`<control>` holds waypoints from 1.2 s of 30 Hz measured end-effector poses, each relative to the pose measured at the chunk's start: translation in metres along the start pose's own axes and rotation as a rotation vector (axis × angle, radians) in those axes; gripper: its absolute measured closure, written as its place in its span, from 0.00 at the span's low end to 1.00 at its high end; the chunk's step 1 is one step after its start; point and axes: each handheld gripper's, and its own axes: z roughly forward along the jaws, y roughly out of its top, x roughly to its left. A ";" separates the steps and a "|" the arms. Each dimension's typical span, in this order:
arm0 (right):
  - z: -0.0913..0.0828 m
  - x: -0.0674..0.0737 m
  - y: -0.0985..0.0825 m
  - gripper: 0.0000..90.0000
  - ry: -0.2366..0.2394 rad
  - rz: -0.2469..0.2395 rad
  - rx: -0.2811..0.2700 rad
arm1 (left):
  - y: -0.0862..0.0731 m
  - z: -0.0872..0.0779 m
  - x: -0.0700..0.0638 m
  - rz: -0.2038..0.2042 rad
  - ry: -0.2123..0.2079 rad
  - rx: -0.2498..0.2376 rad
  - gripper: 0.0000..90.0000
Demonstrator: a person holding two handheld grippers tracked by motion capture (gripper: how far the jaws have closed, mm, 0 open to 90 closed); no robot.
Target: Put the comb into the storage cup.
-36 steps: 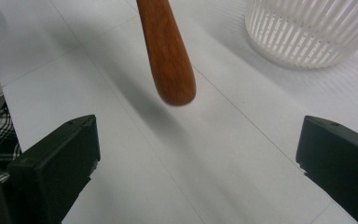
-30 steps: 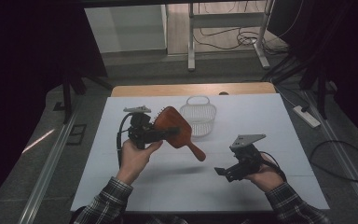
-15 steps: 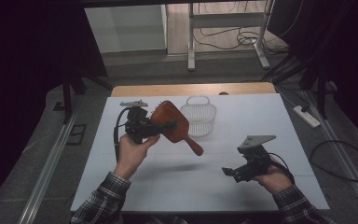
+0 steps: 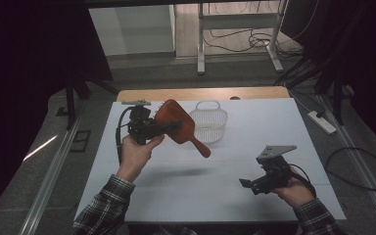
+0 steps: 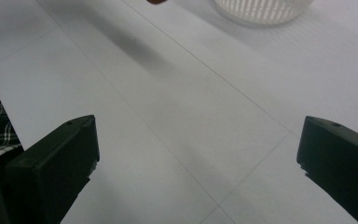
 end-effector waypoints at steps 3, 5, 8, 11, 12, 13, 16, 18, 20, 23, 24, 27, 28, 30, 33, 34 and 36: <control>-0.003 -0.001 -0.003 0.00 -0.003 0.008 0.007 | 0.003 -0.001 0.002 -0.003 -0.003 -0.003 0.59; -0.006 -0.002 -0.005 0.00 -0.008 0.011 0.003 | 0.005 -0.002 0.003 -0.008 -0.006 -0.007 0.59; -0.009 -0.003 -0.008 0.00 -0.014 0.021 0.003 | 0.007 -0.004 0.006 -0.015 -0.007 -0.013 0.59; -0.012 -0.005 -0.012 0.00 -0.026 0.029 0.006 | 0.010 -0.006 0.008 -0.021 -0.001 -0.014 0.59; -0.014 -0.006 -0.014 0.00 -0.034 0.037 0.004 | 0.011 -0.006 0.009 -0.021 0.002 -0.014 0.59; -0.014 -0.006 -0.014 0.00 -0.034 0.037 0.004 | 0.011 -0.006 0.009 -0.021 0.005 -0.015 0.59; -0.018 -0.010 -0.018 0.00 -0.050 0.050 0.008 | 0.014 -0.007 0.012 -0.024 0.006 -0.019 0.59; -0.020 -0.011 -0.021 0.00 -0.059 0.060 0.008 | 0.015 -0.008 0.013 -0.028 0.005 -0.022 0.59; -0.021 -0.012 -0.022 0.00 -0.059 0.063 0.008 | 0.017 -0.008 0.014 -0.029 0.007 -0.023 0.59; -0.025 -0.014 -0.026 0.00 -0.067 0.078 0.014 | 0.020 -0.008 0.014 -0.026 0.014 -0.026 0.59; -0.026 -0.014 -0.027 0.00 -0.069 0.086 0.014 | 0.021 -0.008 0.015 -0.028 0.015 -0.026 0.59; -0.030 -0.016 -0.031 0.00 -0.076 0.094 0.014 | 0.025 -0.008 0.015 -0.029 0.013 -0.030 0.59; -0.031 -0.016 -0.033 0.00 -0.079 0.099 0.016 | 0.026 -0.008 0.016 -0.026 0.014 -0.032 0.59; -0.033 -0.017 -0.035 0.00 -0.085 0.104 0.019 | 0.027 -0.007 0.016 -0.029 0.015 -0.034 0.59; -0.037 -0.018 -0.039 0.00 -0.096 0.116 0.021 | 0.029 -0.005 0.018 -0.032 0.017 -0.032 0.59; -0.039 -0.018 -0.040 0.00 -0.101 0.124 0.020 | 0.030 -0.005 0.019 -0.033 0.018 -0.031 0.59; -0.040 -0.018 -0.041 0.00 -0.102 0.127 0.020 | 0.032 -0.004 0.019 -0.032 0.021 -0.033 0.59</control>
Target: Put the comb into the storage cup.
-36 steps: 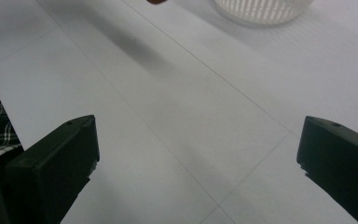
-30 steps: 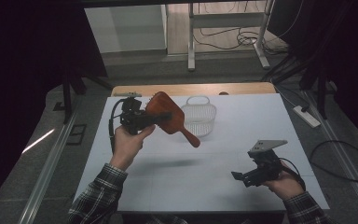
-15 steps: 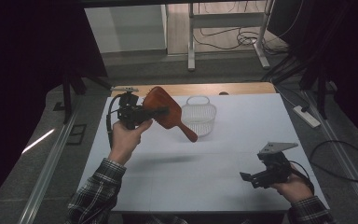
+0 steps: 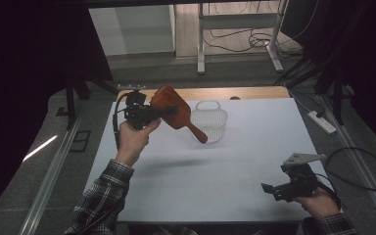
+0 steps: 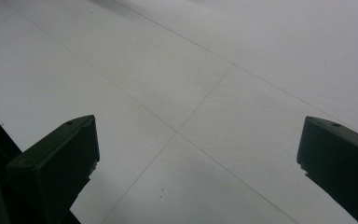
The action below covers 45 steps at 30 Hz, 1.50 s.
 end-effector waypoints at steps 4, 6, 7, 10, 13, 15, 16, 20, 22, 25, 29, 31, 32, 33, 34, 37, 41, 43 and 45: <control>-0.005 -0.001 -0.006 0.00 -0.014 0.021 0.009 | 0.006 0.001 0.001 0.001 0.007 -0.005 0.59; -0.006 -0.001 -0.007 0.00 -0.016 0.023 0.006 | 0.007 0.001 0.001 0.003 0.010 -0.006 0.59; -0.008 -0.001 -0.007 0.00 -0.019 0.029 0.000 | 0.008 0.002 0.001 0.004 0.012 -0.009 0.59; -0.011 -0.001 -0.009 0.00 -0.024 0.041 0.000 | 0.011 0.003 0.003 -0.001 0.012 -0.014 0.59; -0.014 -0.001 -0.010 0.00 -0.024 0.043 -0.003 | 0.014 0.005 0.005 -0.005 0.016 -0.013 0.59; -0.015 -0.001 -0.011 0.00 -0.028 0.044 -0.004 | 0.016 0.006 0.007 -0.008 0.019 -0.014 0.59; -0.016 -0.001 -0.011 0.00 -0.030 0.046 -0.002 | 0.017 0.007 0.007 -0.009 0.022 -0.017 0.59; -0.019 -0.001 -0.013 0.00 -0.035 0.055 -0.004 | 0.021 0.009 0.009 -0.011 0.027 -0.024 0.59; -0.019 -0.001 -0.013 0.00 -0.036 0.057 -0.006 | 0.024 0.011 0.009 -0.013 0.028 -0.025 0.59; -0.020 -0.001 -0.014 0.00 -0.038 0.054 -0.009 | 0.027 0.013 0.009 -0.012 0.037 -0.026 0.59; -0.020 -0.001 -0.014 0.00 -0.040 0.056 -0.008 | 0.030 0.017 0.011 -0.019 0.041 -0.035 0.59; -0.020 -0.002 -0.014 0.00 -0.042 0.065 -0.007 | 0.032 0.018 0.012 -0.021 0.043 -0.037 0.59; -0.020 -0.002 -0.014 0.00 -0.040 0.068 -0.011 | 0.033 0.019 0.013 -0.024 0.046 -0.039 0.59; -0.021 -0.002 -0.014 0.00 -0.040 0.076 -0.011 | 0.033 0.020 0.014 -0.026 0.048 -0.040 0.59; -0.021 -0.003 -0.014 0.00 -0.039 0.075 -0.014 | 0.034 0.021 0.015 -0.031 0.048 -0.041 0.59; -0.021 -0.003 -0.014 0.00 -0.038 0.071 -0.011 | 0.036 0.024 0.017 -0.039 0.049 -0.045 0.59; -0.020 -0.002 -0.014 0.00 -0.039 0.067 -0.006 | 0.037 0.030 0.020 -0.041 0.057 -0.043 0.59; -0.020 -0.002 -0.014 0.00 -0.038 0.066 -0.006 | 0.037 0.034 0.021 -0.044 0.061 -0.042 0.59; -0.020 -0.002 -0.014 0.00 -0.038 0.065 -0.005 | 0.036 0.037 0.023 -0.050 0.062 -0.043 0.59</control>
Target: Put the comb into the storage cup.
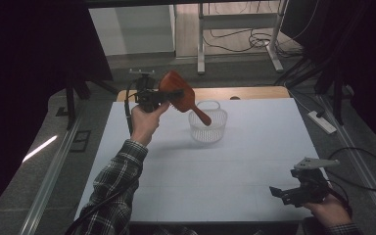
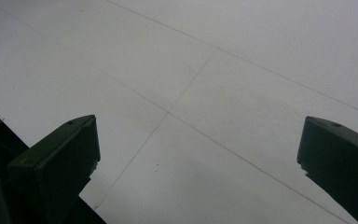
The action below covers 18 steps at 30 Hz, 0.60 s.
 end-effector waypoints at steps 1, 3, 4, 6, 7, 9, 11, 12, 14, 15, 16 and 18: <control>0.000 0.000 0.000 0.00 0.001 -0.001 0.000 | -0.001 0.002 0.001 -0.002 0.000 0.001 0.59; 0.000 0.000 0.000 0.00 0.002 -0.004 -0.002 | -0.002 0.006 0.002 -0.006 0.003 0.004 0.59; 0.000 0.000 0.000 0.00 0.002 -0.006 -0.003 | -0.003 0.008 0.003 -0.008 0.004 0.004 0.59; 0.000 0.000 0.000 0.00 0.002 -0.006 -0.003 | -0.004 0.011 0.004 -0.009 0.006 0.005 0.59; 0.000 0.000 0.000 0.00 0.002 -0.006 -0.003 | -0.005 0.012 0.004 -0.011 0.006 0.005 0.59; 0.000 0.000 0.000 0.00 0.002 -0.007 -0.002 | -0.006 0.015 0.005 -0.015 0.007 0.004 0.59; 0.000 0.000 0.000 0.00 0.001 -0.007 -0.001 | -0.007 0.018 0.005 -0.017 0.004 0.006 0.59; 0.000 0.001 0.000 0.00 0.001 -0.007 0.000 | -0.007 0.020 0.006 -0.016 0.003 0.008 0.59; 0.000 0.000 0.000 0.00 0.001 -0.009 0.000 | -0.008 0.022 0.006 -0.017 0.001 0.009 0.59; 0.000 0.000 0.000 0.00 0.000 -0.009 0.000 | -0.009 0.024 0.006 -0.017 0.004 0.011 0.59; 0.000 0.000 0.000 0.00 0.000 -0.009 0.001 | -0.010 0.026 0.006 -0.016 0.006 0.012 0.59; 0.000 0.001 0.000 0.00 -0.001 -0.009 0.001 | -0.011 0.029 0.005 -0.015 0.010 0.013 0.59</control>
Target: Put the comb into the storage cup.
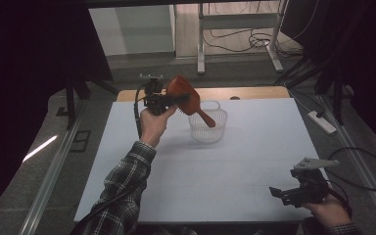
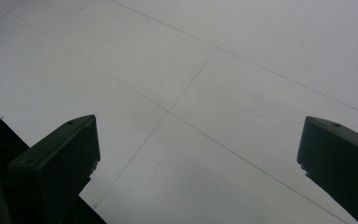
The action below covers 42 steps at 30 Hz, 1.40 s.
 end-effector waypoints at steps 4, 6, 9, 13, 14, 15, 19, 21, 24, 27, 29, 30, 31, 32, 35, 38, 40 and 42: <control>0.000 0.000 0.000 0.00 -0.002 -0.005 0.003 | -0.003 0.006 0.000 -0.002 0.003 0.004 0.59; 0.000 0.000 0.000 0.00 -0.002 -0.004 0.003 | -0.004 0.009 0.000 0.001 0.005 0.007 0.59; 0.000 0.000 0.000 0.00 -0.003 -0.006 0.005 | -0.006 0.013 0.000 -0.001 0.007 0.008 0.59; 0.000 0.001 0.000 0.00 -0.002 -0.007 0.009 | -0.009 0.017 0.000 -0.004 0.011 0.007 0.59; 0.000 0.001 0.000 0.00 -0.002 -0.007 0.009 | -0.010 0.018 0.000 -0.007 0.011 0.007 0.59; 0.000 0.001 0.000 0.00 -0.002 -0.010 0.007 | -0.011 0.019 0.000 -0.008 0.013 0.006 0.59; 0.000 0.001 0.000 0.00 -0.002 -0.011 0.006 | -0.014 0.022 0.001 -0.014 0.016 0.006 0.59; 0.000 0.002 0.000 0.00 -0.003 -0.016 0.010 | -0.016 0.024 0.001 -0.015 0.018 0.007 0.59; 0.001 0.002 0.000 0.00 -0.003 -0.019 0.009 | -0.018 0.027 0.001 -0.015 0.020 0.014 0.59; 0.001 0.002 0.000 0.00 -0.003 -0.018 0.009 | -0.020 0.030 0.002 -0.015 0.025 0.017 0.59; 0.001 0.002 0.000 0.00 -0.003 -0.018 0.010 | -0.021 0.031 0.002 -0.017 0.028 0.017 0.59; 0.001 0.002 0.000 0.00 -0.003 -0.019 0.011 | -0.022 0.031 0.003 -0.019 0.028 0.017 0.59; 0.001 0.002 0.000 0.00 -0.003 -0.020 0.011 | -0.022 0.032 0.003 -0.020 0.028 0.018 0.59; 0.001 0.002 0.000 0.00 -0.004 -0.020 0.012 | -0.023 0.033 0.004 -0.024 0.029 0.017 0.59; 0.001 0.002 0.000 0.00 -0.005 -0.020 0.013 | -0.026 0.035 0.005 -0.034 0.031 0.014 0.59; 0.001 0.002 0.000 0.00 -0.004 -0.020 0.014 | -0.028 0.037 0.005 -0.039 0.030 0.016 0.59; 0.001 0.002 0.000 0.00 -0.004 -0.021 0.015 | -0.029 0.038 0.005 -0.043 0.031 0.018 0.59; 0.001 0.002 0.000 0.00 -0.004 -0.022 0.016 | -0.030 0.040 0.005 -0.051 0.031 0.018 0.59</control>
